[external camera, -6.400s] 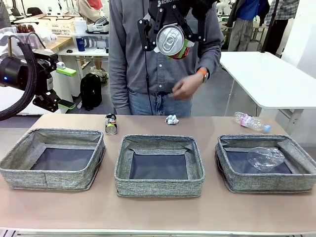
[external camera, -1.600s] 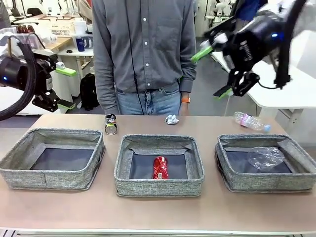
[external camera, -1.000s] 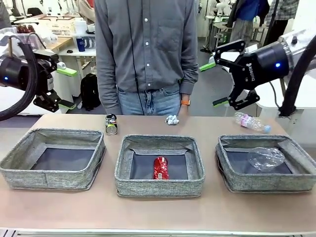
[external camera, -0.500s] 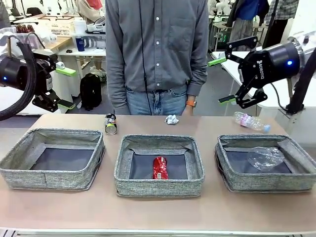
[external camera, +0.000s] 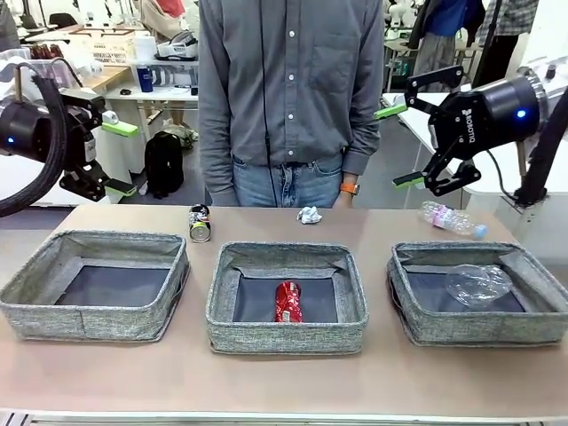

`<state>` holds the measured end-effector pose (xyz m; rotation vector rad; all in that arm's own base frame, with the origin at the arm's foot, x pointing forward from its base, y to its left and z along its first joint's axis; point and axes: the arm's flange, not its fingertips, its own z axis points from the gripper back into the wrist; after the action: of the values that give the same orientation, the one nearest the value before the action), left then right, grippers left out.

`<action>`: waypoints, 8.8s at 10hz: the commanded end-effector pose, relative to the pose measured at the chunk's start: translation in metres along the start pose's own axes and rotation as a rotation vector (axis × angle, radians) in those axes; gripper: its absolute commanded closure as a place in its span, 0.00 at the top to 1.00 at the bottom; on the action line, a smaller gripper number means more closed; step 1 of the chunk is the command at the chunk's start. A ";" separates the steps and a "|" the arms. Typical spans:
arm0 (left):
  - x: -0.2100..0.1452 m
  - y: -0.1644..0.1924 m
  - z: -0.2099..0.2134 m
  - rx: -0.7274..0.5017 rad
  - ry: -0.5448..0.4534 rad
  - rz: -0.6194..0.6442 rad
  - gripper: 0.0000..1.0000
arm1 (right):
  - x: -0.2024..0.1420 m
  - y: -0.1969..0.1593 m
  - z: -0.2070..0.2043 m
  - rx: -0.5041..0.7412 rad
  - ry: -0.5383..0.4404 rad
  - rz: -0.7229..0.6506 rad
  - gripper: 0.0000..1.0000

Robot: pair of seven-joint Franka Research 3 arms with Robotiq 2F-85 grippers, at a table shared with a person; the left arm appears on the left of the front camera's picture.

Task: Sort the waste into the appropriate baskets.
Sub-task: Pick up the waste item pointed out by the person.

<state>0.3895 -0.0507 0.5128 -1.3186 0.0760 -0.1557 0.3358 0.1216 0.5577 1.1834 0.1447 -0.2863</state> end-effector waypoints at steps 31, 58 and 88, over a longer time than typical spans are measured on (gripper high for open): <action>0.262 0.121 -0.124 1.132 -0.457 0.099 1.00 | 0.002 0.003 -0.002 0.027 0.009 0.023 1.00; 0.221 0.097 -0.081 1.196 -0.412 0.178 0.00 | 0.002 0.003 -0.002 0.027 0.009 0.023 1.00; -0.020 -0.333 -0.285 1.191 -0.336 -0.031 0.47 | 0.002 0.003 -0.002 0.027 0.009 0.023 1.00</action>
<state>0.3090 -0.4127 0.7666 -0.1363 -0.2755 0.0119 0.3371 0.1227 0.5584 1.1820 0.1450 -0.2834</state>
